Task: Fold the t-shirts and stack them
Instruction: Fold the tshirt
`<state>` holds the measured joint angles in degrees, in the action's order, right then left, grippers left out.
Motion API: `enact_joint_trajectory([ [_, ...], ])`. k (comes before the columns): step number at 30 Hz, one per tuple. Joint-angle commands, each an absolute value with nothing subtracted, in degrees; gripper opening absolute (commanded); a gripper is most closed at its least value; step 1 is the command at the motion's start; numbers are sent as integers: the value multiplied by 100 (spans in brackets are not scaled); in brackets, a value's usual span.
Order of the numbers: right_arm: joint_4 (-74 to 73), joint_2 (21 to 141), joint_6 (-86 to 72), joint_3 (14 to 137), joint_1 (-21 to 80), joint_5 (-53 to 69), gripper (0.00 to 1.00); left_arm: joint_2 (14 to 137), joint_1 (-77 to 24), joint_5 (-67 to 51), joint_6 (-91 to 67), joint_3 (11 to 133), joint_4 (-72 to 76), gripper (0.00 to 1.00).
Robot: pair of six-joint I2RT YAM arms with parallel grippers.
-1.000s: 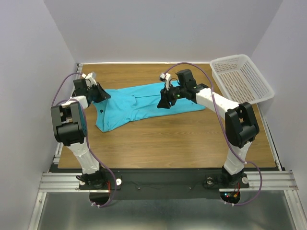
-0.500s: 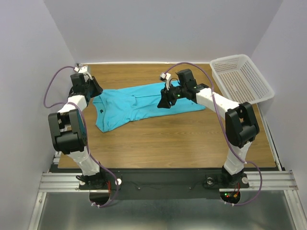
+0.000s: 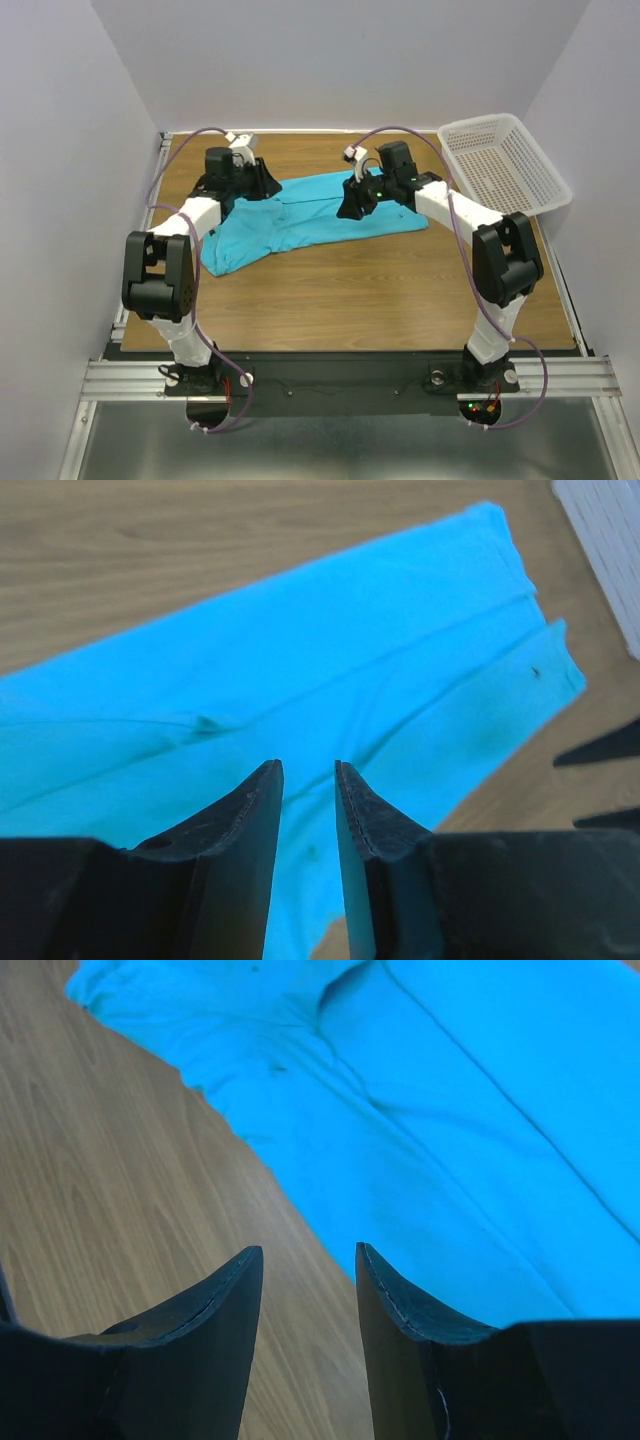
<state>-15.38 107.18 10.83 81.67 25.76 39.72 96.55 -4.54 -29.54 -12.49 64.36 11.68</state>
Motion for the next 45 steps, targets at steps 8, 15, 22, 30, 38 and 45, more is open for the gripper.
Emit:
enact_joint_trajectory([
  [8, -1582, 9897, 1353, 7673, 1565, 3200, 48, 9354, -844, -2139, -1854, 5820, 1345, 34],
  [15, -1749, 9624, 1293, 6944, 863, 1849, 56, 7131, -502, -423, -3013, 4335, 503, 59],
  [22, -1705, 10010, 520, 6811, 571, 942, 60, 5468, 650, -783, -4051, 2709, 46, 65],
  [30, -1608, 10213, 79, 6812, 527, 396, 63, 5616, 826, -527, -4341, 2672, -720, 64],
  [38, -1564, 10318, -141, 6776, 422, 439, 64, 5922, 835, -957, -4483, 2355, -159, 60],
  [45, -1538, 10310, -184, 6759, 378, 580, 63, 6583, 835, -678, -3886, 2829, -175, 57],
])
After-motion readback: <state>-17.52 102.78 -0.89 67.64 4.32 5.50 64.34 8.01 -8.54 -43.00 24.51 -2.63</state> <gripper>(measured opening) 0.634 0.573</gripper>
